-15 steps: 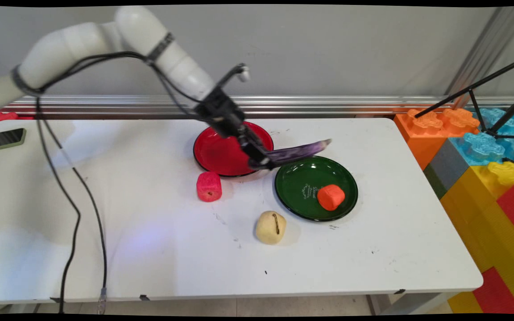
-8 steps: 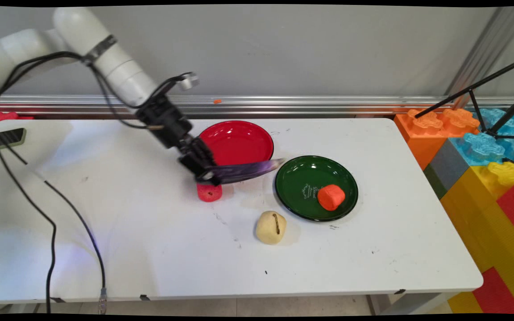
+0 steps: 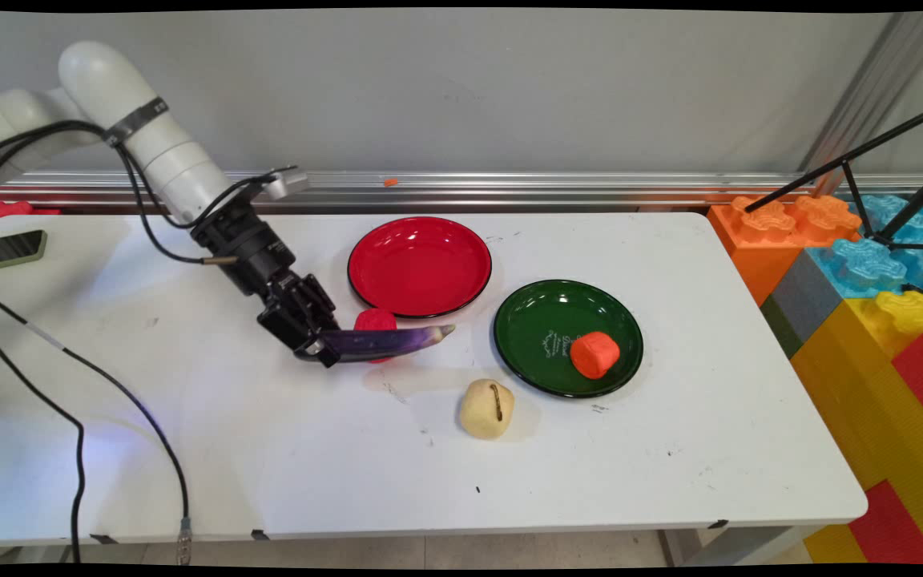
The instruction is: Place the picked object on the table
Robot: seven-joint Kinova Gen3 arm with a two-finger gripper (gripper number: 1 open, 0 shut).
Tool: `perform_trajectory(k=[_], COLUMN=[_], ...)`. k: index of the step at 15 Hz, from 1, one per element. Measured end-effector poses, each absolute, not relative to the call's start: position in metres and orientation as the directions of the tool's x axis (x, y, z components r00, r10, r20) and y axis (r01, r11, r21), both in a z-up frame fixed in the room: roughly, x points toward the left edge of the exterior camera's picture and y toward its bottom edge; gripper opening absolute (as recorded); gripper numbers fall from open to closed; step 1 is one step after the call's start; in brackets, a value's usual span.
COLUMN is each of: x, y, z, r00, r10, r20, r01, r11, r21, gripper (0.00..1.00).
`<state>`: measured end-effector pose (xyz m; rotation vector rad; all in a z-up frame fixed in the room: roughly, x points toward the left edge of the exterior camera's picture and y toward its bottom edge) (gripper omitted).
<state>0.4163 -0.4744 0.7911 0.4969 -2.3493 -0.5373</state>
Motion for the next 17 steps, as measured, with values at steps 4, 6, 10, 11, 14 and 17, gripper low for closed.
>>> perform_trajectory(k=[4, 6, 10, 11, 14, 17], x=[0.424, 0.425, 0.427, 0.427, 0.431, 0.434], y=[-0.473, -0.473, -0.473, -0.474, -0.474, -0.474], z=[0.77, 0.759, 0.742, 0.738, 0.729, 0.725], r00=[-0.714, -0.717, -0.721, -0.722, -0.723, -0.722], r10=[-0.465, -0.46, -0.454, -0.453, -0.455, -0.456], r20=[0.523, 0.524, 0.524, 0.523, 0.521, 0.52], r01=[-0.184, -0.176, -0.167, -0.165, -0.164, -0.162], r11=[0.846, 0.847, 0.847, 0.847, 0.844, 0.842], r21=[0.501, 0.502, 0.504, 0.506, 0.511, 0.514], gripper=[0.0, 0.0, 0.0, 0.0, 1.0, 1.0])
